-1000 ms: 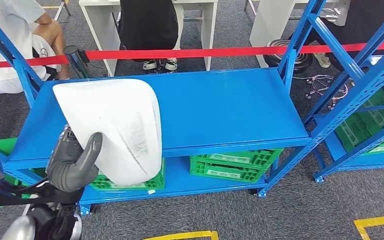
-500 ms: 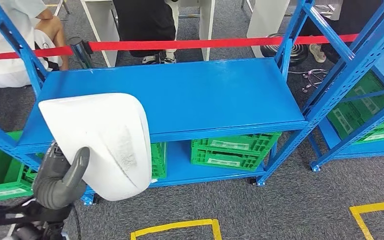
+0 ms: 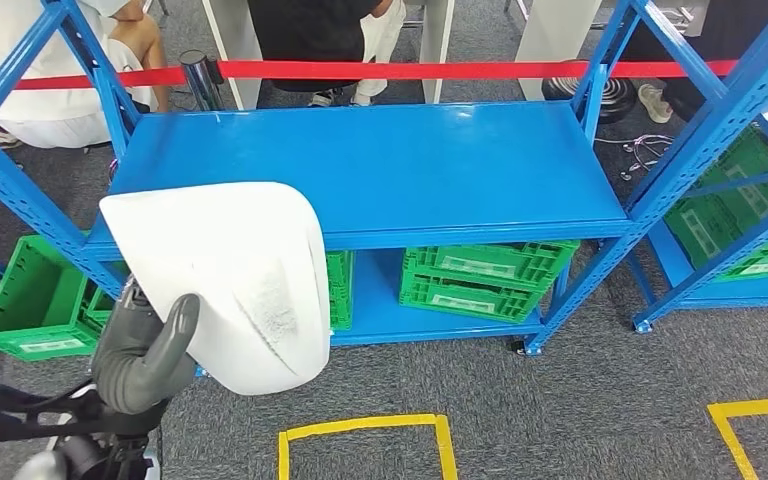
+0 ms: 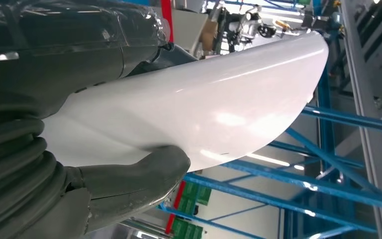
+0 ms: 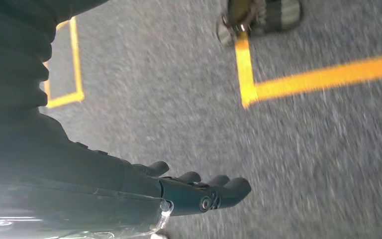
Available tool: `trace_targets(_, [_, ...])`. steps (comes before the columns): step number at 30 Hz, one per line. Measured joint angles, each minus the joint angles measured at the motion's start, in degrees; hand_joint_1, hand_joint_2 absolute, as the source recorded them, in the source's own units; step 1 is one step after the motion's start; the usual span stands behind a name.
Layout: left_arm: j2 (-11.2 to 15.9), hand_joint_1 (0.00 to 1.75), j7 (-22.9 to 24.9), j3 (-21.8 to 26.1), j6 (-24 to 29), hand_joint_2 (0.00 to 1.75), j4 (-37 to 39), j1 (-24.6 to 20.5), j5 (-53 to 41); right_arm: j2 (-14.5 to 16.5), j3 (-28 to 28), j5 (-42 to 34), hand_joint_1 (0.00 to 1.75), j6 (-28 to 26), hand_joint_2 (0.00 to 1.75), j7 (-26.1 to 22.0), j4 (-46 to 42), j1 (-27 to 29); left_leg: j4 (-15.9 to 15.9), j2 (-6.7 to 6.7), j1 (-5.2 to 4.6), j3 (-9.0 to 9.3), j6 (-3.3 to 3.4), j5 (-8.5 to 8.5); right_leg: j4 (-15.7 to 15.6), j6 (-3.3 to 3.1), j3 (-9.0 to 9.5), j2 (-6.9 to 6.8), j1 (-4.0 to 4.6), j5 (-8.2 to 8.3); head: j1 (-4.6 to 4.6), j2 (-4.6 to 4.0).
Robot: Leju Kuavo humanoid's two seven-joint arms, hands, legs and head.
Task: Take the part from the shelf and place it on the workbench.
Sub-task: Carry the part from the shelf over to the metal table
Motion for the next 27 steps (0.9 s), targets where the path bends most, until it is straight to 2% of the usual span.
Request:
trace_targets(1, [-0.15,1.75,-0.34,-0.06,0.02,1.75,0.25,-0.04,-0.01,-0.08,-0.04,-0.05,0.00,-0.23,1.75,-0.13,-0.01,-0.04,-0.02,0.14,0.13,-0.22,-0.33,0.27,-0.39,0.09,-0.19,0.02,-0.05,0.49,0.01,0.00])
trace_targets(2, [-0.27,1.75,-0.74,-0.11,0.06,1.75,0.48,-0.01,-0.05,-0.12,-0.07,-0.04,0.00,-0.41,1.75,-0.05,-0.01,-0.02,0.21,0.31,0.20,-0.53,-0.63,-0.18,-0.71,0.08,-0.53,-0.02,-0.13,1.16,0.03,0.00])
trace_targets(3, [-0.37,1.75,-1.15,-0.14,0.11,1.75,0.70,0.05,-0.13,-0.16,-0.09,0.01,0.00,-0.47,1.75,0.16,-0.01,0.01,1.21,0.53,0.24,-1.03,-0.89,-1.69,-1.00,-0.01,-1.04,-0.10,-0.25,1.96,-0.04,0.00])
trace_targets(4, [-0.41,1.75,-1.52,-0.15,0.16,1.75,0.92,0.14,-0.25,-0.19,-0.10,0.06,0.00,-0.48,1.75,0.43,-0.01,0.03,3.21,0.75,0.30,-1.77,-1.14,-4.15,-1.20,-0.08,-1.77,-0.19,-0.40,2.75,-0.16,0.00])
trace_targets(6, [-0.49,1.75,-2.15,-0.21,0.29,1.75,1.29,0.43,-0.53,-0.25,-0.12,0.25,0.00,-0.45,1.75,0.94,0.00,0.09,9.77,1.05,0.50,-3.47,-1.68,-9.70,-0.89,-0.26,-3.68,-0.22,-0.39,4.03,-0.40,0.00])
trace_targets(7, [-0.54,1.75,-2.47,-0.25,0.41,1.75,1.48,0.66,-0.62,-0.26,-0.13,0.38,0.00,-0.45,1.75,1.07,0.01,0.15,13.01,1.09,0.62,-3.98,-1.97,-11.03,-0.61,-0.20,-4.74,-0.22,-0.41,4.60,-0.50,0.00])
trace_targets(8, [-0.60,1.75,-2.83,-0.28,0.52,1.75,1.67,0.91,-0.67,-0.27,-0.14,0.51,0.00,-0.46,1.75,0.99,0.01,0.22,15.08,1.12,0.74,-3.87,-2.23,-10.93,-0.23,-0.09,-5.85,-0.23,-0.46,5.15,-0.55,0.00])
trace_targets(9, [-0.66,1.75,-3.18,-0.31,0.61,1.75,1.86,1.15,-0.68,-0.28,-0.15,0.62,0.00,-0.50,1.75,0.60,0.02,0.25,15.46,1.15,0.86,-2.92,-2.44,-9.62,0.27,0.09,-7.01,-0.23,-0.55,5.62,-0.61,0.00])
trace_targets(10, [-0.72,1.75,-3.50,-0.34,0.64,1.75,2.07,1.34,-0.68,-0.33,-0.16,0.71,0.00,-0.56,1.75,-0.13,0.02,0.24,13.87,1.18,1.00,-0.98,-2.61,-7.85,0.89,0.32,-8.16,-0.21,-0.69,6.01,-0.65,0.00])
trace_targets(11, [-0.77,1.75,-3.76,-0.37,0.64,1.75,2.25,1.47,-0.68,-0.42,-0.17,0.77,0.00,-0.61,1.75,-1.00,0.01,0.20,10.75,1.18,1.15,1.72,-2.75,-6.73,1.64,0.59,-9.19,-0.18,-0.80,6.31,-0.70,0.00])
trace_targets(12, [-0.81,1.75,-3.96,-0.39,0.64,1.75,2.40,1.56,-0.68,-0.55,-0.18,0.85,0.00,-0.67,1.75,-1.82,0.01,0.15,6.90,1.12,1.17,4.63,-2.77,-6.61,2.43,0.86,-10.11,-0.11,-0.85,6.53,-0.83,0.00])
trace_targets(13, [-0.84,1.75,-4.14,-0.42,0.63,1.75,2.52,1.63,-0.68,-0.69,-0.19,0.94,0.00,-0.73,1.75,-2.42,0.01,0.10,3.55,1.05,1.16,6.92,-2.52,-7.29,3.09,1.17,-10.79,-0.05,-0.84,6.76,-0.90,0.00])
trace_targets(14, [-0.89,1.75,-4.26,-0.43,0.63,1.75,2.60,1.70,-0.68,-0.80,-0.20,1.03,0.00,-0.78,1.75,-2.75,0.01,0.07,1.29,0.96,1.08,8.23,-2.13,-8.19,3.52,1.50,-11.24,0.01,-0.79,7.07,-0.93,0.00])
trace_targets(15, [-0.94,1.75,-4.39,-0.44,0.63,1.75,2.68,1.80,-0.68,-0.91,-0.21,1.14,0.00,-0.82,1.75,-2.94,0.02,0.09,0.22,0.89,0.91,8.63,-1.57,-8.64,3.67,1.84,-11.52,0.08,-0.78,7.48,-0.91,0.00])
trace_targets(17, [-1.16,1.75,-4.80,-0.47,0.63,1.75,2.91,1.95,-0.67,-1.18,-0.24,1.47,0.00,-0.82,1.75,-3.17,0.03,0.24,-0.07,0.91,0.91,7.83,-0.34,-7.97,3.77,2.57,-11.91,0.18,-0.96,7.71,-0.75,0.00])
trace_targets(18, [-1.34,1.75,-5.12,-0.49,0.63,1.75,3.06,2.01,-0.67,-1.28,-0.26,1.70,0.00,-0.81,1.75,-3.25,0.05,0.36,-0.14,0.95,0.95,7.30,0.22,-7.36,4.49,2.97,-12.21,0.22,-1.11,6.47,-0.64,0.00])
trace_targets(19, [-1.57,1.75,-5.49,-0.50,0.61,1.75,3.20,2.05,-0.66,-1.37,-0.27,1.99,0.00,-0.80,1.75,-3.32,0.08,0.46,-0.22,0.97,1.02,6.62,0.66,-6.66,6.25,3.36,-12.69,0.24,-1.26,4.13,-0.54,0.00])
trace_targets(21, [-2.09,1.75,-6.08,-0.52,0.51,1.75,3.45,2.19,-0.66,-1.48,-0.31,2.52,0.00,-0.80,1.75,-3.27,0.16,0.50,-0.16,0.87,0.94,5.02,1.11,-5.27,12.70,4.00,-13.89,0.22,-1.50,-2.01,-0.29,0.00])
trace_targets(22, [-2.31,1.75,-6.25,-0.53,0.46,1.75,3.56,2.31,-0.66,-1.57,-0.32,2.78,0.00,-0.80,1.75,-3.16,0.20,0.45,-0.11,0.79,0.88,4.12,1.15,-4.54,16.19,4.17,-14.26,0.22,-1.57,-3.96,-0.22,0.00])
trace_targets(23, [-2.48,1.75,-6.34,-0.55,0.43,1.75,3.68,2.46,-0.66,-1.68,-0.33,2.98,0.00,-0.78,1.75,-2.95,0.22,0.40,-0.06,0.73,0.83,3.23,1.12,-3.83,18.55,4.22,-14.13,0.22,-1.60,-4.50,-0.16,0.00])
trace_targets(24, [-2.61,1.75,-6.42,-0.56,0.43,1.75,3.80,2.60,-0.66,-1.75,-0.33,3.20,0.00,-0.74,1.75,-2.63,0.23,0.36,-0.02,0.70,0.79,2.37,1.05,-3.17,19.19,4.17,-13.27,0.22,-1.61,-3.75,-0.11,0.00])
trace_targets(25, [-2.71,1.75,-6.49,-0.59,0.46,1.75,3.90,2.72,-0.68,-1.84,-0.34,3.40,0.00,-0.69,1.75,-2.22,0.26,0.34,-0.01,0.68,0.77,1.61,0.95,-2.55,17.76,4.02,-11.48,0.23,-1.62,-2.18,-0.07,0.00])
trace_targets(27, [-2.86,1.75,-6.65,-0.63,0.58,1.75,4.00,2.80,-0.77,-2.00,-0.37,3.73,0.00,-0.54,1.75,-1.50,0.30,0.21,0.04,0.68,0.67,0.54,0.59,-1.48,9.79,3.39,-5.40,0.23,-1.50,0.21,0.02,0.00])
